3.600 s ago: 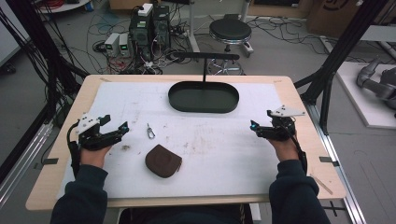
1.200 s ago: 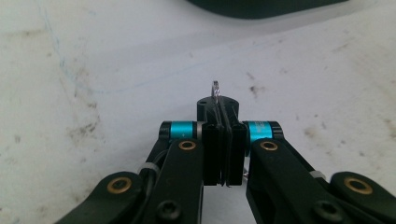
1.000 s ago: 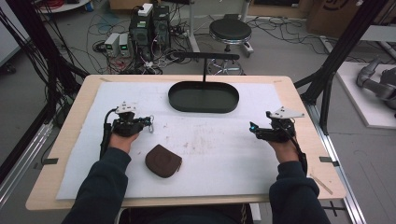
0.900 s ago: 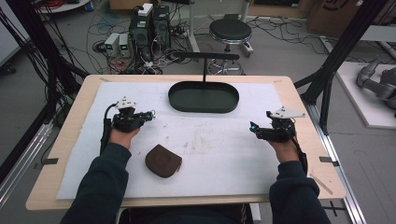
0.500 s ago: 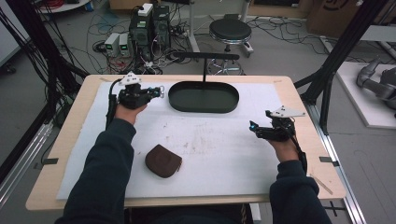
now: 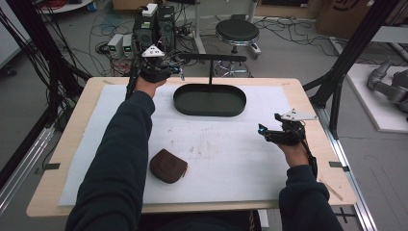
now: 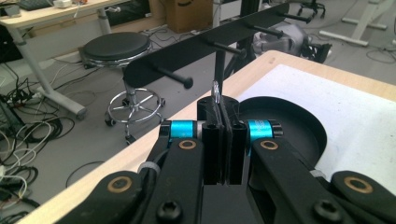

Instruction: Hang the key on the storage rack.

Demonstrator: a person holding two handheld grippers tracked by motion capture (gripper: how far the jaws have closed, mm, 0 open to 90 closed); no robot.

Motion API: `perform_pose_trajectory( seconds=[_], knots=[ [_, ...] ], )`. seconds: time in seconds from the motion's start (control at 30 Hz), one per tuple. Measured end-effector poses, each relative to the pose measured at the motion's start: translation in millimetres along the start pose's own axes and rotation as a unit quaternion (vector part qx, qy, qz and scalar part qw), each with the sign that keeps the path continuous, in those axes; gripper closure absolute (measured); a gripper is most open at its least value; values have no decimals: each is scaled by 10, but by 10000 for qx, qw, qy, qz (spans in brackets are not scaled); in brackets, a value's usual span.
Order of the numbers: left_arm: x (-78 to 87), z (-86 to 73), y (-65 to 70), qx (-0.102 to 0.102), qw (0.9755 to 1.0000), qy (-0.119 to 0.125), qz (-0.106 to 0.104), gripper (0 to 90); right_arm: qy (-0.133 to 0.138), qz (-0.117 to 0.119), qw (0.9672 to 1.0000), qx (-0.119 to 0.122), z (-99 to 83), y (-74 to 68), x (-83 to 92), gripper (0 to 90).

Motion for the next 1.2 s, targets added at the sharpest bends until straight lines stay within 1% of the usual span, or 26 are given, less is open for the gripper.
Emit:
perform_pose_trajectory(
  seconds=[0.03, 0.07, 0.1, 0.2, 0.27, 0.3, 0.33, 0.4, 0.43, 0.53, 0.67, 0.73, 0.8, 0.87, 0.9, 0.97, 1.0, 1.03, 1.1, 1.13, 1.2],
  knots=[
    [-29, 12, -2, 1, 10000, 29, -1, 881, -11, -5, 10000, -5, -5, 1, 1, 213],
    [-59, 19, -9, 12, 10000, -25, -18, 881, -9, 5, 10000, -8, -11, 1, 0, 213],
    [-91, 24, -15, -25, 10000, -72, 2, 881, -14, 4, 10000, -9, -17, 6, 2, 213],
    [-165, 56, -32, -72, 9999, -135, 34, 881, -18, 17, 10000, -49, -28, 17, 8, 213],
    [-197, 82, -50, -44, 9999, -68, 89, 881, 0, 16, 10000, -64, -29, 25, 11, 213],
    [-209, 82, -68, -13, 9999, -67, 102, 881, 3, 24, 10000, -77, -30, 25, 11, 213],
    [-224, 76, -88, 10, 9998, -125, 133, 881, 0, 33, 10000, -83, -31, 24, 11, 213],
    [-250, 69, -119, 8, 9997, -152, 199, 880, 3, 46, 10000, -54, -34, 25, 8, 213],
    [-259, 73, -132, 16, 9996, -136, 250, 880, 9, 53, 10000, -65, -33, 24, 7, 213],
    [-287, 92, -160, 64, 9994, -94, 315, 880, 2, 65, 10000, -69, -37, 23, 5, 213],
    [-335, 96, -172, 131, 9994, -86, 309, 879, -3, 78, 10000, -48, -39, 17, 1, 213],
    [-358, 80, -177, 188, 9993, -120, 317, 879, -11, 88, 10000, -25, -43, 17, -2, 213],
    [-359, 64, -179, 248, 9992, -96, 290, 878, -20, 85, 10000, -39, -45, 15, -4, 213],
    [-348, 49, -184, 264, 9992, -90, 281, 874, -34, 88, 10000, -33, -49, 15, -7, 213],
    [-335, 43, -197, 283, 9989, -46, 364, 861, -33, 95, 9999, -47, -49, 13, -8, 213],
    [-306, 38, -229, 475, 9977, 15, 473, 719, -47, 97, 9999, -27, -51, 9, -14, 213],
    [-283, 33, -244, 521, 9970, 46, 565, 651, -48, 98, 9999, -33, -49, 3, -16, 213],
    [-251, 30, -257, 566, 9965, 36, 616, 600, -43, 98, 9999, 10, -49, 3, -19, 213],
    [-153, 21, -260, 609, 9957, 140, 680, 548, -53, 109, 9999, -6, -46, -12, -19, 213],
    [-84, 6, -250, 649, 9953, 186, 699, 528, -54, 115, 9999, 44, -47, -10, -22, 213],
    [79, -52, -196, 736, 9946, 336, 645, 494, -49, 131, 9999, 35, -42, -19, -27, 213]
  ],
)
Point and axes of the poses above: each handheld gripper's, and its own axes: x roughly backward along the jaws, z roughly out of its top, y roughly to its right, the point moved 6 cm from there along -x, roughly forward along the jaws, and after that the axes turned 12 degrees about x, right-handed, at the moved point
